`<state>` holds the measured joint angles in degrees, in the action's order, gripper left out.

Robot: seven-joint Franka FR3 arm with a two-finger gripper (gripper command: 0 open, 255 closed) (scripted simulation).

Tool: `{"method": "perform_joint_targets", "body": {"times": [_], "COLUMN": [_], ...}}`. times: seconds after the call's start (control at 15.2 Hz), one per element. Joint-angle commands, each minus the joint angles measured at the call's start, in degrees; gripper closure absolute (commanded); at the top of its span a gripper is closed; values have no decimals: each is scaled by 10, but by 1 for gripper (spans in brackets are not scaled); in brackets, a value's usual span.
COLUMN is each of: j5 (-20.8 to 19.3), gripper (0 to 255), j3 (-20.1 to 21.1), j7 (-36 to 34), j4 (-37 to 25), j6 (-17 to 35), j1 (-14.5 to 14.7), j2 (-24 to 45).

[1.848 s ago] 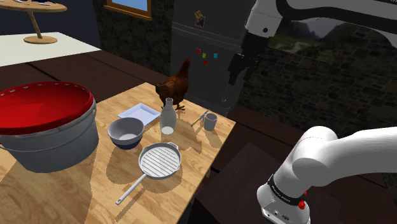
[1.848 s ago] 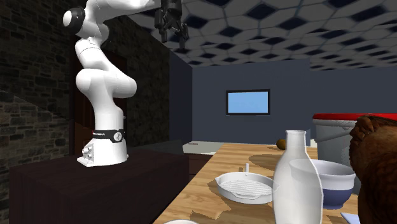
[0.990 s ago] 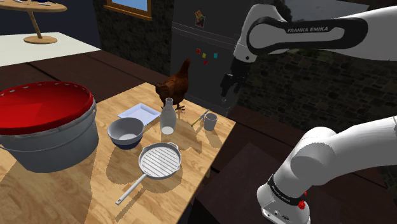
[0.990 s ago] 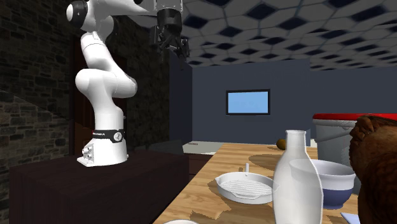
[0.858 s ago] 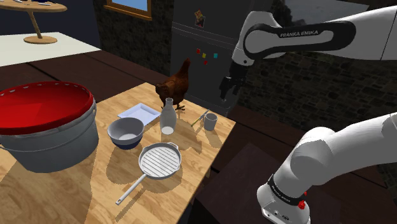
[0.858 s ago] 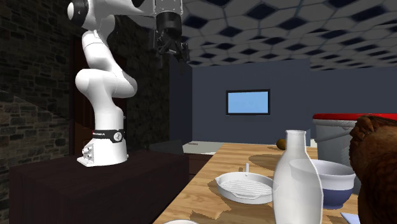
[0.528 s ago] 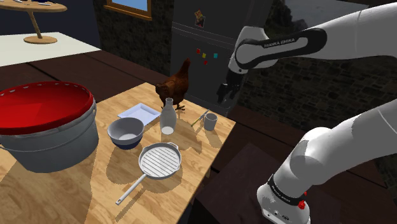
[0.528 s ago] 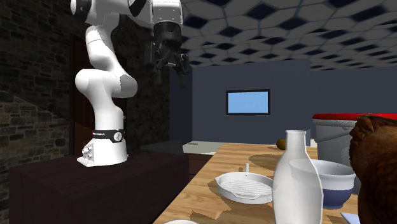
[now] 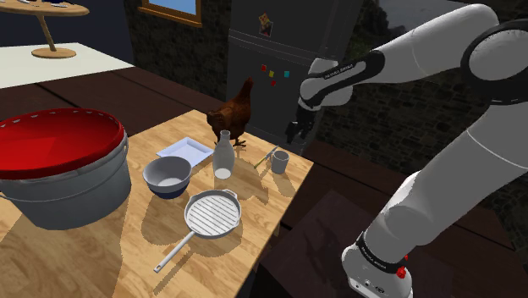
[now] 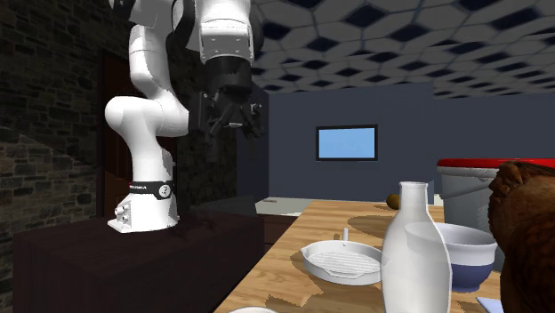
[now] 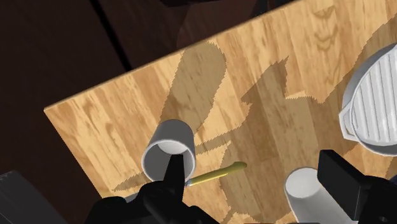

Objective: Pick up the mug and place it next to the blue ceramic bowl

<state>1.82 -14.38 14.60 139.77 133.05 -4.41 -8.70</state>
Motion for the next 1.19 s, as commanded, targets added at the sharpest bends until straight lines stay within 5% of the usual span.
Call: {"method": "perform_joint_targets", "body": {"times": [0.0,0.4,1.12], "j5": [16,84,175], "gripper": [0,0,0], "j3": [-10,-22,13], "j7": [25,110,217], "j4": [-18,-86,-270], "j6": [26,84,120], "j1": [-1,-20,-102], "j2": [46,183,420]}}
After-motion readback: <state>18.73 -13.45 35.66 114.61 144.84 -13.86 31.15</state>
